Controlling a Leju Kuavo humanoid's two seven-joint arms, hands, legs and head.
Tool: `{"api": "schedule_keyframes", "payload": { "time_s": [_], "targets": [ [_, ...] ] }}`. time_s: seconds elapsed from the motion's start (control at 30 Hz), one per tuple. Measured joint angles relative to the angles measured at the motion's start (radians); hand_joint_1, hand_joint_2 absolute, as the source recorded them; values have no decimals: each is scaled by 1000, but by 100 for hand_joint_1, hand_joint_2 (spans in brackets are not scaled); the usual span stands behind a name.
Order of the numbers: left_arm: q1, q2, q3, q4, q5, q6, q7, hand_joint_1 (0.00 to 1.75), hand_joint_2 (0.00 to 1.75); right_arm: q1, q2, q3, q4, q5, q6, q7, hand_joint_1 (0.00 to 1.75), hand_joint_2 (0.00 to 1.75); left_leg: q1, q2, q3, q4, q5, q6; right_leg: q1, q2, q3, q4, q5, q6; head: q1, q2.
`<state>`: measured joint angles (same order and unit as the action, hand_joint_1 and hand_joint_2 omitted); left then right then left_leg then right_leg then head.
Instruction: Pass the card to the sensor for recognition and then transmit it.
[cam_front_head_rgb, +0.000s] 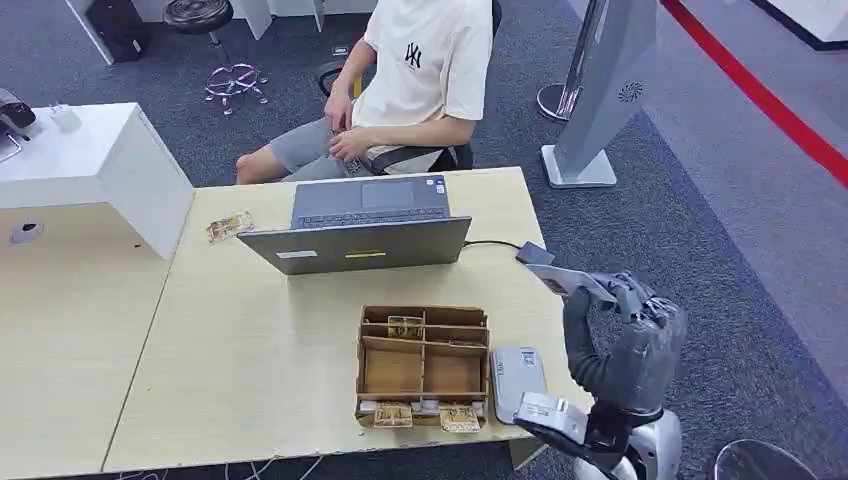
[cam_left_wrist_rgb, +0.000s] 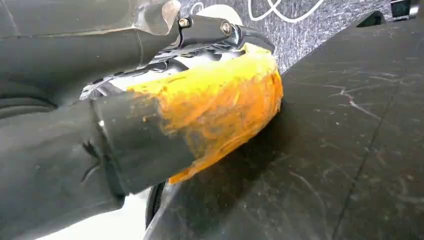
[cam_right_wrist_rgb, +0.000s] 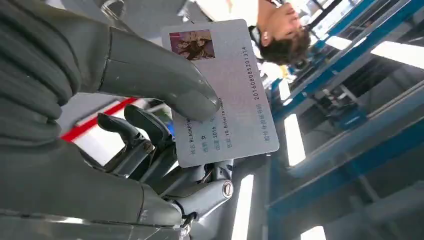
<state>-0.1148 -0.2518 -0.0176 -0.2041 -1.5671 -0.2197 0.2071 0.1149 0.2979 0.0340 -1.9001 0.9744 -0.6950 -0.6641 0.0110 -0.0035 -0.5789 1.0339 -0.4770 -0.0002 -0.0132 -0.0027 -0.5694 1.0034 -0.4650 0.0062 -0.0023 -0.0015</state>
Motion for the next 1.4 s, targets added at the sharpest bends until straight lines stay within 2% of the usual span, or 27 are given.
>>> {"api": "schedule_keyframes", "payload": {
  "time_s": [0.13,0.23,0.37,0.47,0.57,0.67,0.77,0.83,1.07,1.4],
  "targets": [
    [-3,0,-23,0,0,-5,-1,0,0,-27,-5,33,19,41,0,6,175,175,0,-3,-2,0,1,0,0,-4,0,0,0,0,0,0],
    [-9,0,-50,0,0,-19,-11,0,0,-104,-11,54,65,159,0,47,175,175,0,-2,-1,0,1,0,0,-3,0,0,1,0,0,0],
    [-14,-1,-88,0,0,-32,-23,0,0,-262,-11,85,173,345,1,135,175,175,0,-2,-1,0,4,-1,0,-3,-1,0,2,0,0,0],
    [-15,-2,-107,0,0,-35,-29,0,0,-350,0,104,245,420,1,186,175,175,0,-3,-1,0,5,-1,0,-3,-1,0,3,0,0,0],
    [-17,-5,-122,0,0,-39,-31,0,0,-448,8,139,337,508,1,301,175,175,0,-2,-2,0,6,-2,0,-1,-3,1,4,0,-1,0],
    [-17,-8,-134,0,0,-40,-32,0,0,-512,7,176,400,542,1,381,175,175,0,-2,-2,0,6,-2,0,-2,-3,1,4,0,0,0],
    [-17,-10,-136,0,3,-40,-32,0,0,-591,-5,236,482,576,1,511,175,175,0,-1,-3,0,6,-2,0,-1,-4,1,5,-1,-1,0],
    [-17,-10,-136,0,4,-40,-31,0,0,-639,-21,279,533,579,1,568,175,175,0,-2,-3,0,6,-2,0,-1,-5,1,5,0,-1,0],
    [-15,-15,-135,0,23,-31,-19,0,0,-739,-79,406,656,579,0,701,175,175,0,-2,-3,0,6,-2,0,-1,-5,1,5,0,0,0],
    [-12,-17,-133,2,56,-11,14,0,0,-835,-149,583,799,579,0,844,175,175,0,-2,-4,0,6,-2,0,-1,-6,1,5,0,-1,0]
  ]
}}
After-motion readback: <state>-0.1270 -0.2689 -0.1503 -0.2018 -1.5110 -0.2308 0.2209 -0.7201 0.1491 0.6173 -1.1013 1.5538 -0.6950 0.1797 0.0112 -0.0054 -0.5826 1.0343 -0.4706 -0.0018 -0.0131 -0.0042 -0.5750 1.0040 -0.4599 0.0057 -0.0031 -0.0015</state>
